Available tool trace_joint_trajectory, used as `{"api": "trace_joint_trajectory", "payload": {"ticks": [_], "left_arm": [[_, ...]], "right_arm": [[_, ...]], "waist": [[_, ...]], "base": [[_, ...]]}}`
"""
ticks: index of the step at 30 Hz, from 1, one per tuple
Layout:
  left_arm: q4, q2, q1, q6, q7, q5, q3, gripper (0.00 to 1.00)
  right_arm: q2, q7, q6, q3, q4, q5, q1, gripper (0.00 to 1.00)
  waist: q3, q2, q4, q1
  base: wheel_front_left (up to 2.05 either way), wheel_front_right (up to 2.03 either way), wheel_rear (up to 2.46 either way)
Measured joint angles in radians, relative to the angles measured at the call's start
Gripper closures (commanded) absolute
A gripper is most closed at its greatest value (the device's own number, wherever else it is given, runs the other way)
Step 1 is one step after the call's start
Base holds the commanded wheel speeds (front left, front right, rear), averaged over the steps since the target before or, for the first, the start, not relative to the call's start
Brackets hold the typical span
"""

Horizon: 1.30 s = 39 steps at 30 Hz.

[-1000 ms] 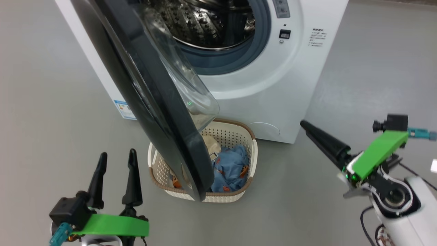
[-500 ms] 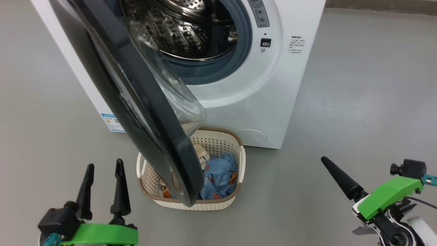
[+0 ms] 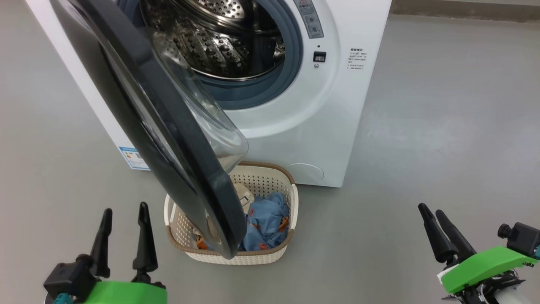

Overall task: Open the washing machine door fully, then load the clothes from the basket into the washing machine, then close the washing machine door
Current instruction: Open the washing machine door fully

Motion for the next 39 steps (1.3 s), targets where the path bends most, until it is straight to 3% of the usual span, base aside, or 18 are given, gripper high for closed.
{"api": "trace_joint_trajectory", "payload": {"ticks": [3,7,21,27,39], "left_arm": [[0.005,0.0,0.007,0.0,0.0,0.002,0.002,0.0],[0.005,0.0,0.007,0.0,0.0,0.006,0.006,0.0],[0.005,0.0,0.008,0.0,0.0,0.006,0.008,0.0],[0.005,0.0,0.008,0.0,0.0,0.006,0.007,0.0],[0.01,0.0,0.024,0.0,0.0,0.006,0.007,0.0]], "right_arm": [[-0.002,-0.023,0.0,-0.001,0.032,-0.067,0.0,0.0],[0.027,-0.024,0.0,-0.094,0.03,-0.223,0.001,0.0],[0.164,-0.024,0.0,-0.333,-0.12,-0.703,0.117,0.0],[0.197,-0.025,0.001,-0.38,-0.159,-0.869,0.179,0.0],[0.247,-0.025,0.001,-0.425,-0.15,-0.959,0.228,0.0]], "waist": [[-0.006,0.0,0.0,0.0],[-0.01,0.0,0.0,0.0],[-0.016,0.0,0.005,0.0],[-0.022,0.0,0.01,0.0],[-0.026,0.0,0.019,0.0001]], "base": [[0.0,0.0,0.0],[0.0,0.0,0.0],[0.0,0.0,0.0],[0.0,0.0,0.0],[0.0,0.0,0.0]]}}
